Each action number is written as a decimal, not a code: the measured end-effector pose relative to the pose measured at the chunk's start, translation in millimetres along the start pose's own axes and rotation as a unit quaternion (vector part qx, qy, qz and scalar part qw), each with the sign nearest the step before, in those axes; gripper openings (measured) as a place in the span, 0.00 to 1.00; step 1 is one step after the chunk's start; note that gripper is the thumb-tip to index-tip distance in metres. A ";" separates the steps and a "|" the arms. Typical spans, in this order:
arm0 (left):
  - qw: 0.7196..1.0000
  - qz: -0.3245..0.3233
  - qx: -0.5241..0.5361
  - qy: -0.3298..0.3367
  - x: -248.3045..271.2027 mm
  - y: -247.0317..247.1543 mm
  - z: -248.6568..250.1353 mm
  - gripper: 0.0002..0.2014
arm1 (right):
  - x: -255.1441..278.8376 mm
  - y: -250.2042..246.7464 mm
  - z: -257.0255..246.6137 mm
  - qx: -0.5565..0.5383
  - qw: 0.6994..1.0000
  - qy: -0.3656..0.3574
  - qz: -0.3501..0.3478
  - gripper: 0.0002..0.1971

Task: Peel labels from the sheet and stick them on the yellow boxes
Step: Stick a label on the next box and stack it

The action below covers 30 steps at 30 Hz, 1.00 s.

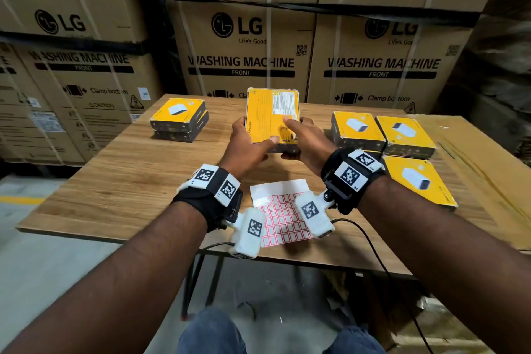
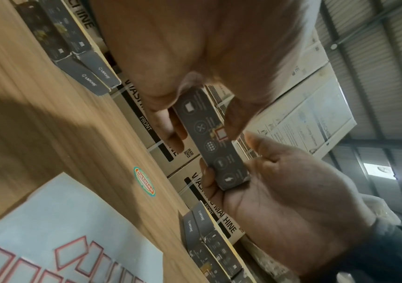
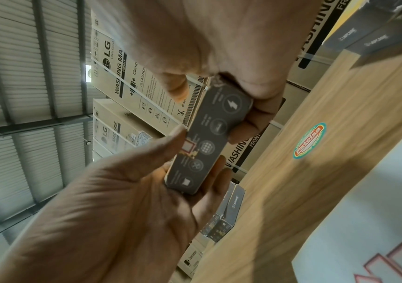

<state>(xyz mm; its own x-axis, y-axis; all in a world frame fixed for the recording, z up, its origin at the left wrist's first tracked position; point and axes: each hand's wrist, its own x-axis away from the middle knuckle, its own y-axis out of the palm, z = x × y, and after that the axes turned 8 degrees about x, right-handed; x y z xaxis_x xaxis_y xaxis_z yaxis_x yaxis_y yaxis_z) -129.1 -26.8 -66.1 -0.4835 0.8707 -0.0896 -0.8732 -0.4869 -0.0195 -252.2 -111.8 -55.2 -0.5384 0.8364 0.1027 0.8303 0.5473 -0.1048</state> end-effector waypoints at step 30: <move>0.992 0.089 -0.068 0.053 -19.0 -32.2 7.9 0.33 | -0.8 -39.0 2.4 0.092 0.994 -0.053 -0.034 0.11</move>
<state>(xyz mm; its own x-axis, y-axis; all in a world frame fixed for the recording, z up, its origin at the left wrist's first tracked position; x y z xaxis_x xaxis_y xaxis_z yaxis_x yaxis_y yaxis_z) -92.3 -27.1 -56.0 -0.6141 0.7613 -0.2079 -0.7545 -0.6436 -0.1282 -284.5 -133.8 -53.5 -0.6129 0.7901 0.0116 0.7561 0.5907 -0.2818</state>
